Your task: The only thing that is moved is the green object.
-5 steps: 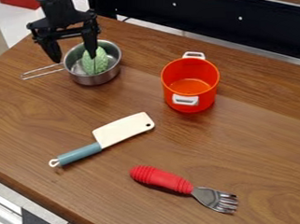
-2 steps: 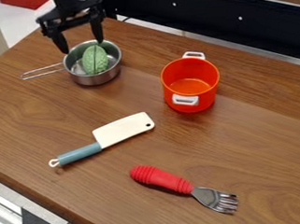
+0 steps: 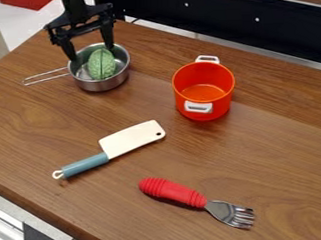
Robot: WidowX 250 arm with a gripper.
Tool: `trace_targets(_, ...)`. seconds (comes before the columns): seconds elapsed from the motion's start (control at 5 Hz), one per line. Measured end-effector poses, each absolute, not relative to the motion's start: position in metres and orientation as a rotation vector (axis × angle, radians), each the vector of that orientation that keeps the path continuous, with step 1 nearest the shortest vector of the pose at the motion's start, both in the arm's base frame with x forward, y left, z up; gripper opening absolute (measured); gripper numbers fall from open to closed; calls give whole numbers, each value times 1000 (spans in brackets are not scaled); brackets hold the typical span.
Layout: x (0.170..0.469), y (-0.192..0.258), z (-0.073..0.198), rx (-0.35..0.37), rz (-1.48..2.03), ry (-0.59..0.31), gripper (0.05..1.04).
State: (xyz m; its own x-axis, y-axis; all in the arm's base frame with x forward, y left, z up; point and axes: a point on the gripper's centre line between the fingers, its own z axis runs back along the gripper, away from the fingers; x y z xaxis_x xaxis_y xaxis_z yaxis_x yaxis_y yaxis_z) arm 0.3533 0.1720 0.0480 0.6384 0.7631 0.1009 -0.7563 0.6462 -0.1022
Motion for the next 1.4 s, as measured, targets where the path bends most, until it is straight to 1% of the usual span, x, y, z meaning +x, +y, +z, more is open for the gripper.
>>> trace_targets(0.2, 354, 173, 46, -54, 895, -144, 1001)
trace_targets(0.4, 355, 173, 38, -43, 920, -133, 1001)
trace_targets(0.6, 355, 173, 36, -32, 942, -129, 1001)
trace_targets(0.8, 355, 171, 25, -21, 960, -105, 1001)
trace_targets(1.2, 355, 172, 22, -14, 982, -97, 997)
trace_targets(1.4, 355, 171, 19, -20, 983, -89, 950)
